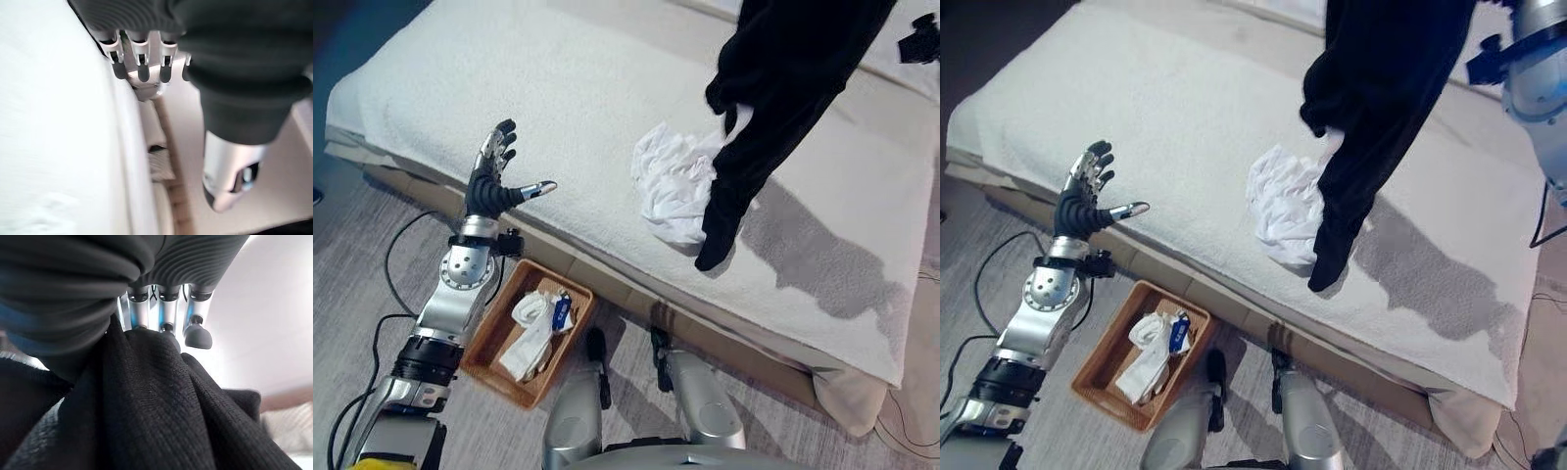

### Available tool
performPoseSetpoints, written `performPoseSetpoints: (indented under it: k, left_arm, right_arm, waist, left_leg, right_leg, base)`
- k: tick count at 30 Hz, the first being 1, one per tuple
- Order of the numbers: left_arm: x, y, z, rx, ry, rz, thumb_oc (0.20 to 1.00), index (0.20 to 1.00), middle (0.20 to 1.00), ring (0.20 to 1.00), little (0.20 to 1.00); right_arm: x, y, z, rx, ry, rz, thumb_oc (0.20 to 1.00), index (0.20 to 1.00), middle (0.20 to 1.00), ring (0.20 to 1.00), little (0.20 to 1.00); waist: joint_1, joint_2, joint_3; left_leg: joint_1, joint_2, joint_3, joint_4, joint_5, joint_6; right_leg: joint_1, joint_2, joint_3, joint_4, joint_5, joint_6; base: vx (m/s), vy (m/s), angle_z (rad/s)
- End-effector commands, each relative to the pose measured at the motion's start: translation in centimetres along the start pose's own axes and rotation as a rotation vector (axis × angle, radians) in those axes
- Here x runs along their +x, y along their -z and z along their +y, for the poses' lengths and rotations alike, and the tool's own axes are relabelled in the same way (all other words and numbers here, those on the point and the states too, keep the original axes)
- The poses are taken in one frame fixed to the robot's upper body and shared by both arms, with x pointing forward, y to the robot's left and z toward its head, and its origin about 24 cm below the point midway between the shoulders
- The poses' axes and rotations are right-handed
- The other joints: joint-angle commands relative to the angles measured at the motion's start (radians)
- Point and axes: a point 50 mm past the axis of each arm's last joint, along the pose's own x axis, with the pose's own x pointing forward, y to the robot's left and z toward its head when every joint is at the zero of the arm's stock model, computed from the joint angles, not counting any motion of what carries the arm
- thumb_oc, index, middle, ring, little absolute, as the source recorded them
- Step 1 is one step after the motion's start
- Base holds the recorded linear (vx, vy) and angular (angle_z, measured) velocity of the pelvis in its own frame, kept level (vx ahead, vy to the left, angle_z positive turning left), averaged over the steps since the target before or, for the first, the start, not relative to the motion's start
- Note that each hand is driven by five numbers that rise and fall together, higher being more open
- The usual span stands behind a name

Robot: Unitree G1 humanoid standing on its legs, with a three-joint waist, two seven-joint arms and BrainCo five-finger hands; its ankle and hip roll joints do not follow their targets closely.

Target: Pick up clothes into the bucket

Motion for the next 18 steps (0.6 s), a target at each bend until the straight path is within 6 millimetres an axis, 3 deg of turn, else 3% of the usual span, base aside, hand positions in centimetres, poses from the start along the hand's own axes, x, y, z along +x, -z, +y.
performPoseSetpoints:
  k: [1,3,7,9,15,18]
  left_arm:
    - [-0.4,-1.0,-0.5,0.027,0.119,-0.042,1.000,1.000,1.000,1.000,1.000]
    - [1.7,-1.8,-2.1,0.031,0.199,-0.058,1.000,1.000,1.000,1.000,1.000]
    - [3.6,-2.4,-4.3,0.020,0.271,-0.073,1.000,1.000,1.000,1.000,1.000]
    - [4.7,-2.9,-6.9,-0.052,0.362,-0.063,1.000,1.000,1.000,1.000,1.000]
    - [5.6,-4.2,-11.5,-0.170,0.540,-0.036,1.000,1.000,1.000,1.000,1.000]
    - [5.8,-4.6,-12.8,-0.168,0.604,-0.029,1.000,1.000,1.000,1.000,1.000]
  right_arm:
    - [0.2,-1.8,0.9,0.149,-0.057,-0.073,0.200,0.200,0.200,0.200,0.200]
    - [0.2,-2.7,2.4,0.209,-0.148,-0.094,0.200,0.200,0.200,0.200,0.200]
    - [-0.2,-3.6,3.7,0.279,-0.228,-0.116,0.200,0.200,0.200,0.200,0.200]
    - [-0.7,-4.5,5.2,0.364,-0.315,-0.129,0.200,0.200,0.200,0.200,0.200]
    - [-1.8,-6.2,7.7,0.501,-0.458,-0.162,0.200,0.200,0.200,0.200,0.200]
    - [-2.1,-7.1,8.2,0.540,-0.497,-0.188,0.200,0.200,0.200,0.200,0.200]
  waist:
    - [-0.002,-0.052,-0.145]
    - [-0.016,-0.045,-0.181]
    - [-0.030,-0.037,-0.204]
    - [-0.042,-0.029,-0.228]
    - [-0.051,-0.019,-0.266]
    - [-0.052,-0.015,-0.279]
  left_leg:
    - [0.003,0.033,-0.015,0.076,-0.100,-0.052]
    - [0.041,0.033,-0.016,0.031,-0.087,-0.056]
    - [0.074,0.033,-0.021,-0.006,-0.073,-0.058]
    - [0.097,0.032,-0.022,-0.023,-0.069,-0.058]
    - [0.135,0.032,-0.028,-0.048,-0.065,-0.058]
    - [0.147,0.033,-0.033,-0.058,-0.063,-0.059]
  right_leg:
    - [0.054,-0.061,0.013,-0.069,0.018,0.099]
    - [0.084,-0.061,0.006,-0.075,0.013,0.100]
    - [0.110,-0.064,-0.011,-0.075,0.007,0.101]
    - [0.132,-0.068,-0.022,-0.077,0.001,0.102]
    - [0.176,-0.073,-0.036,-0.098,-0.001,0.104]
    - [0.192,-0.075,-0.041,-0.110,-0.001,0.105]
  base:
    - [0.04,0.001,-0.07]
    - [0.06,0.000,-0.09]
    - [0.06,-0.006,0.05]
    - [0.07,-0.003,0.15]
    - [0.05,-0.004,0.06]
    - [0.05,0.000,0.01]
